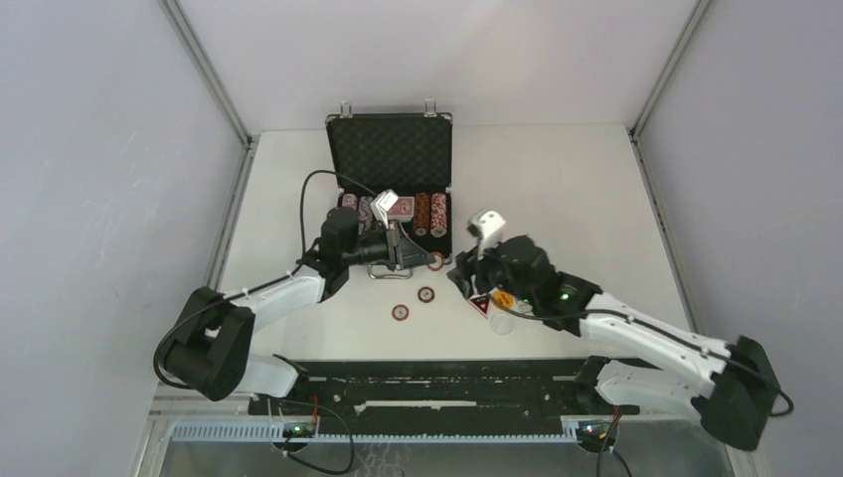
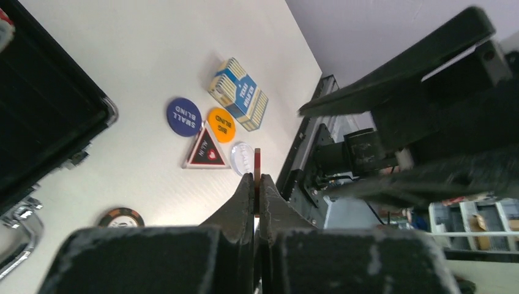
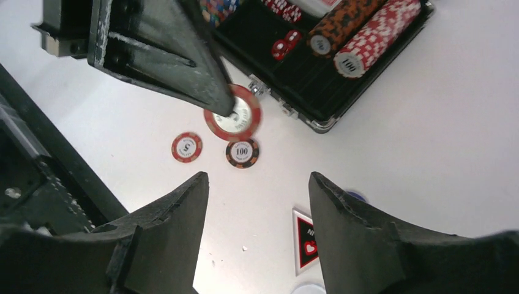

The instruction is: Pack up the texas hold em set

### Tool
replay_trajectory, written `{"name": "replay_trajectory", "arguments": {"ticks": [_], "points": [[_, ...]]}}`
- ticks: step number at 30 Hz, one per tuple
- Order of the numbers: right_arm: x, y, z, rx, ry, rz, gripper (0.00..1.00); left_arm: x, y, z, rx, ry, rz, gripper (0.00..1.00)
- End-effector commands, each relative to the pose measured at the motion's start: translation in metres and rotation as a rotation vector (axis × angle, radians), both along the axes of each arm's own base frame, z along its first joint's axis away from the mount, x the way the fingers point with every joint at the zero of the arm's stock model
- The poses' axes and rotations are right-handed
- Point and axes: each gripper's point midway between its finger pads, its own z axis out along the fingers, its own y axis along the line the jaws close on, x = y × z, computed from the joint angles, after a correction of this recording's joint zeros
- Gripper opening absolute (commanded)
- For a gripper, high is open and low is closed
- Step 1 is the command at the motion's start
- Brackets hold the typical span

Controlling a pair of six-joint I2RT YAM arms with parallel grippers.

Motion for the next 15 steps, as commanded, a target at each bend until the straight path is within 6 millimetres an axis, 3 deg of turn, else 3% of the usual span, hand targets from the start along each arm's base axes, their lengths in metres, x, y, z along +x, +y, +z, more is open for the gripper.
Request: {"name": "replay_trajectory", "arguments": {"ticks": [1,4,7,15], "points": [[0.0,-0.014,0.044,0.239,-0.011,0.028,0.67,0.016,-0.001,0.036,-0.021,-0.292,-0.036,0.0],[0.008,-0.032,0.057,0.325,-0.013,-0.005,0.66,0.026,0.007,0.033,0.075,-0.398,-0.01,0.0],[0.015,-0.041,0.056,0.364,0.002,-0.026,0.66,0.042,0.015,0.026,0.206,-0.509,-0.003,0.0],[0.021,-0.035,0.037,0.349,0.056,-0.023,0.65,0.079,0.007,0.008,0.401,-0.704,-0.209,0.0]]}}
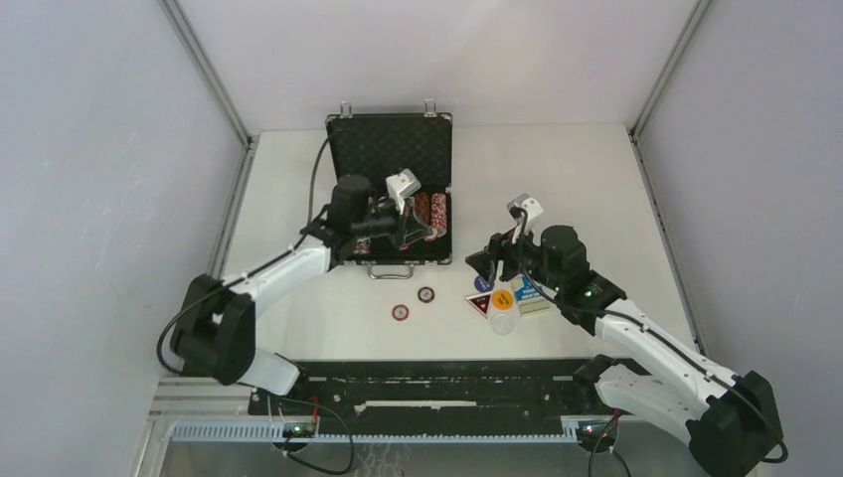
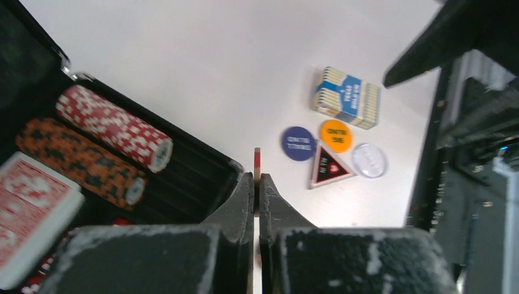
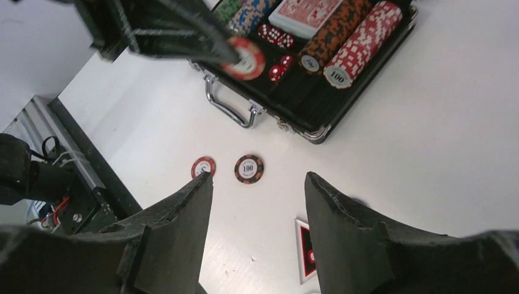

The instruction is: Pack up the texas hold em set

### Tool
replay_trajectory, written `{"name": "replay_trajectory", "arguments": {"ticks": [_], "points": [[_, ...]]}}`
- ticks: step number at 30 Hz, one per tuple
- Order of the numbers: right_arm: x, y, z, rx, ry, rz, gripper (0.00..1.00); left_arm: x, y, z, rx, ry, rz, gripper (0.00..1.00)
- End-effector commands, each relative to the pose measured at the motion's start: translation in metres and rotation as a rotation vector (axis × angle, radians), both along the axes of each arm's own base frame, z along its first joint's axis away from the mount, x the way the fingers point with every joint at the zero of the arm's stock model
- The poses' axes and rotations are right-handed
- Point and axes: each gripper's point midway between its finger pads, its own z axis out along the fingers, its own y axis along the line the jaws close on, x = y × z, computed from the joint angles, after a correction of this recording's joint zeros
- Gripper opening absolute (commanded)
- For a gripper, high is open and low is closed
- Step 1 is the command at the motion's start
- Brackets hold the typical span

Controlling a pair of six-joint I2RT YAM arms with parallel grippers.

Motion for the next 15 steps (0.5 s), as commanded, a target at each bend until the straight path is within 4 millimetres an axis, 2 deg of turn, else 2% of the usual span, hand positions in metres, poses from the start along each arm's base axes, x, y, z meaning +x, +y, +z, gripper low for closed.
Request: {"name": "replay_trajectory", "arguments": {"ticks": [1,5,8,11,15], "points": [[-0.001,0.01,0.01,0.052,-0.015,0.036,0.64,0.027,-0.004,-0.006,0.183,-0.155,-0.151,0.0],[0.0,0.007,0.0,0.03,-0.008,0.026,0.64,0.051,0.003,-0.018,0.362,-0.22,-0.212,0.0],[0.001,0.005,-0.006,0.008,0.0,0.022,0.64,0.061,0.011,-0.021,0.465,-0.269,-0.256,0.0],[0.004,0.004,-0.011,-0.009,0.006,0.011,0.64,0.072,0.022,-0.019,0.491,-0.303,-0.289,0.0],[0.009,0.002,-0.014,-0.012,0.009,0.0,0.64,0.08,0.02,-0.021,0.489,-0.293,-0.321,0.0]]}}
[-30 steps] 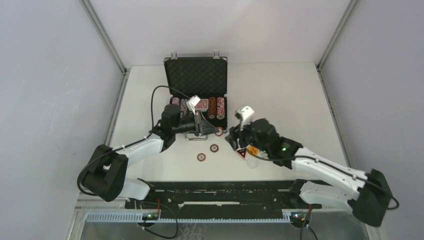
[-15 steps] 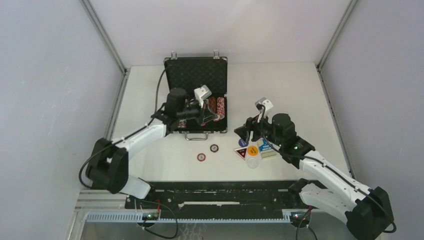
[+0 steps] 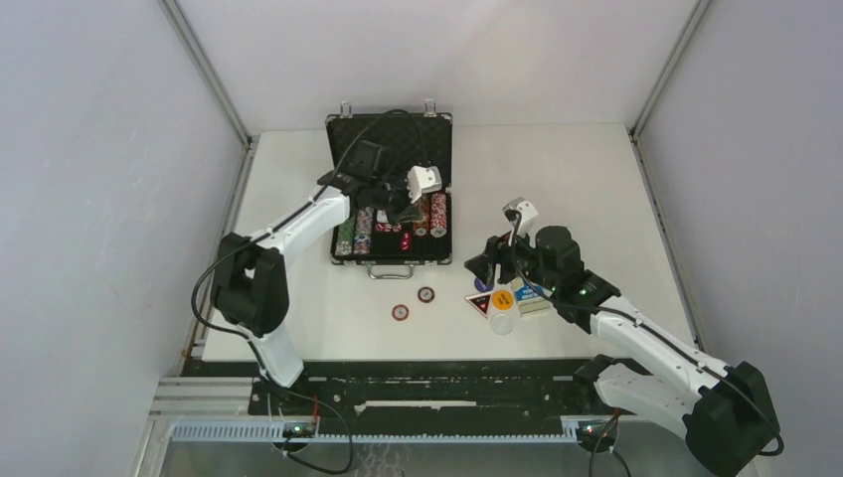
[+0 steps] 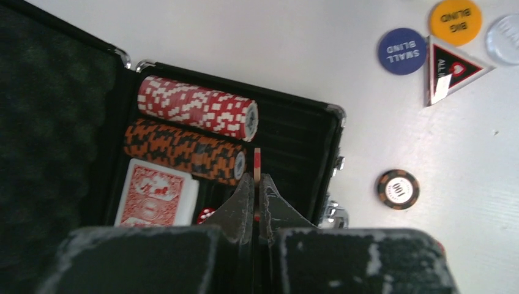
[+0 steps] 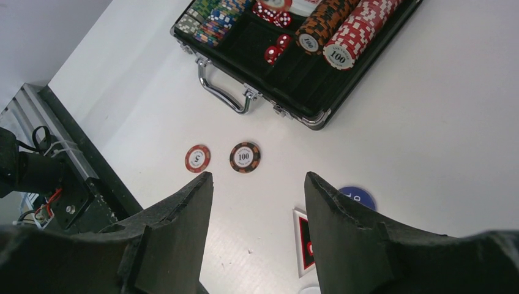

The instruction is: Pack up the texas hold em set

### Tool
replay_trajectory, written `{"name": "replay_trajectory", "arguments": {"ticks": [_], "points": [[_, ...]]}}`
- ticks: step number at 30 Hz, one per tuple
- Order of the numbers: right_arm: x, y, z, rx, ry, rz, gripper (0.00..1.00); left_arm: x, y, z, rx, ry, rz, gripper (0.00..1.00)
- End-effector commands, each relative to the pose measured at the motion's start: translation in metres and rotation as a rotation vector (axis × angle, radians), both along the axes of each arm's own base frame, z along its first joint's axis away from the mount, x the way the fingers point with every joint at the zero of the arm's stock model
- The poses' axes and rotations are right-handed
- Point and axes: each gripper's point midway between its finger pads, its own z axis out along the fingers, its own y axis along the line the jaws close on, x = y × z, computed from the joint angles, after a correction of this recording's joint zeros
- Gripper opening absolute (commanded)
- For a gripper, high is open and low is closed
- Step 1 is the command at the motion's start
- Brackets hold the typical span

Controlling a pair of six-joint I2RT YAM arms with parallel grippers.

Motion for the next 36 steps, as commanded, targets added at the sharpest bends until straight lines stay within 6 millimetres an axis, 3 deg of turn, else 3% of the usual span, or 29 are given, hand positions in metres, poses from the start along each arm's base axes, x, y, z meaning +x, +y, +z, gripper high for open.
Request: {"name": "replay_trajectory", "arguments": {"ticks": [1,16,19,23,36], "points": [[0.011,-0.001,0.008,0.013,-0.047,-0.02,0.64,0.014,0.002,0.01,0.034,-0.053,-0.08,0.0],[0.018,-0.003,-0.003,0.001,-0.008,-0.044,0.64,0.018,-0.018,-0.013,0.049,-0.023,-0.131,0.0],[0.018,-0.003,-0.006,-0.009,0.0,-0.045,0.64,0.013,-0.034,-0.017,0.062,-0.026,-0.15,0.0],[0.018,-0.003,-0.01,-0.017,0.006,-0.043,0.64,0.017,-0.042,-0.021,0.075,-0.032,-0.152,0.0],[0.019,-0.005,-0.016,-0.036,0.017,-0.047,0.64,0.035,-0.048,-0.038,0.119,-0.034,-0.121,0.0]]}}
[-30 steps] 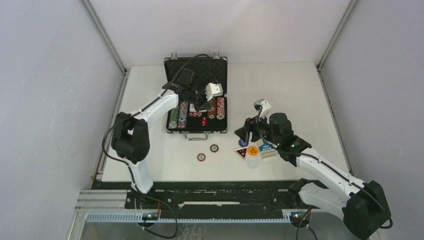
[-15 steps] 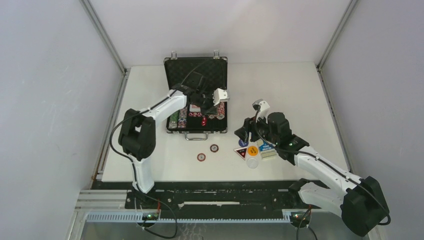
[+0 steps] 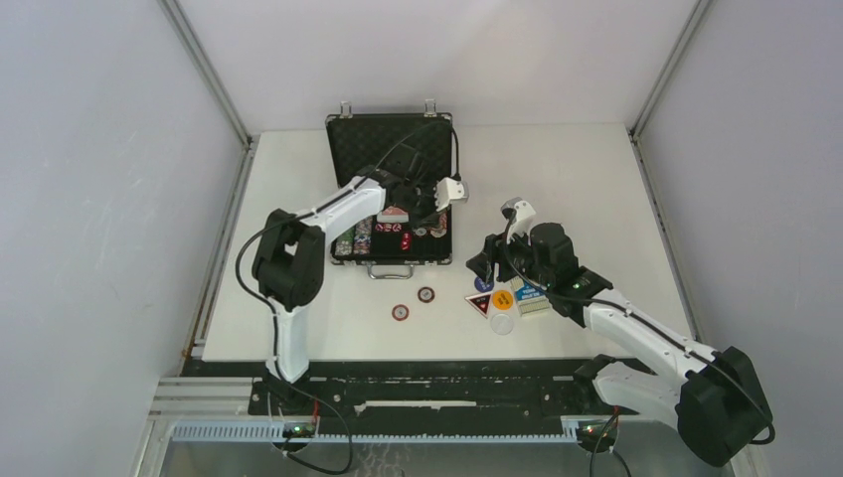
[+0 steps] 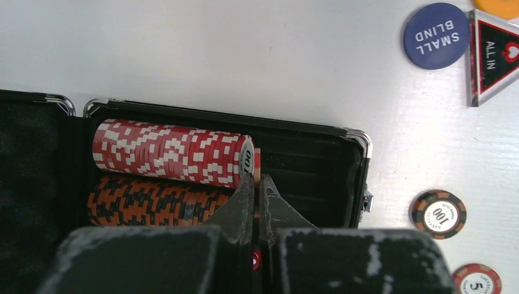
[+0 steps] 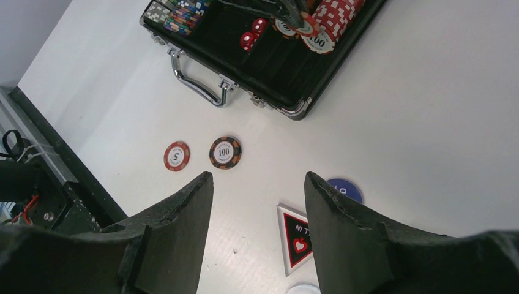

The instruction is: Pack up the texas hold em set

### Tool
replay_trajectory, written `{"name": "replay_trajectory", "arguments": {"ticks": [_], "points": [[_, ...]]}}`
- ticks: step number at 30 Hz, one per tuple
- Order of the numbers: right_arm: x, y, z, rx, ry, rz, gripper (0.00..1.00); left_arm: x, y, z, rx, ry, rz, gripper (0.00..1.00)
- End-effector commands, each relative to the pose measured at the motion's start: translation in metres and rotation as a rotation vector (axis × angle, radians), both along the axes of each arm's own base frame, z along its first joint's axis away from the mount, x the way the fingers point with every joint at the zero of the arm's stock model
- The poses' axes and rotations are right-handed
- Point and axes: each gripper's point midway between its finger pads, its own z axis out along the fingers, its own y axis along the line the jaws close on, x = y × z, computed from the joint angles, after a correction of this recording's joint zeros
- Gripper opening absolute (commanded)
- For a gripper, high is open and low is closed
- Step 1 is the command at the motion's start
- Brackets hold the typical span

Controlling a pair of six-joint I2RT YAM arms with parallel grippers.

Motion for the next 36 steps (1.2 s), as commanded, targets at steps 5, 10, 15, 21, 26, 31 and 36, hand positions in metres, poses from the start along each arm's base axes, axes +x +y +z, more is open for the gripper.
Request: {"name": "replay_trajectory", "arguments": {"ticks": [5,10,15,21,26,31,36], "points": [[0.008,0.002,0.007,0.007,-0.039,-0.005,0.64,0.023,-0.013,0.012,-0.02,-0.058,0.016,0.0],[0.008,0.003,0.004,0.004,-0.032,-0.002,0.64,0.023,-0.014,0.006,-0.015,-0.04,0.022,0.0],[0.008,0.003,0.003,0.002,-0.029,-0.003,0.64,0.024,-0.015,-0.002,-0.008,-0.014,0.032,0.01],[0.01,0.004,0.001,0.0,-0.027,-0.003,0.64,0.021,-0.016,-0.005,0.001,0.003,0.021,0.01],[0.009,0.005,0.0,0.002,-0.021,0.002,0.64,0.016,-0.014,-0.01,0.015,0.022,0.02,0.01],[0.008,0.004,0.001,0.002,-0.023,0.001,0.64,0.006,-0.014,-0.011,0.024,0.036,0.002,0.01],[0.007,0.005,0.001,0.004,-0.021,0.004,0.64,0.01,-0.015,-0.003,0.018,0.005,0.014,0.01]]}}
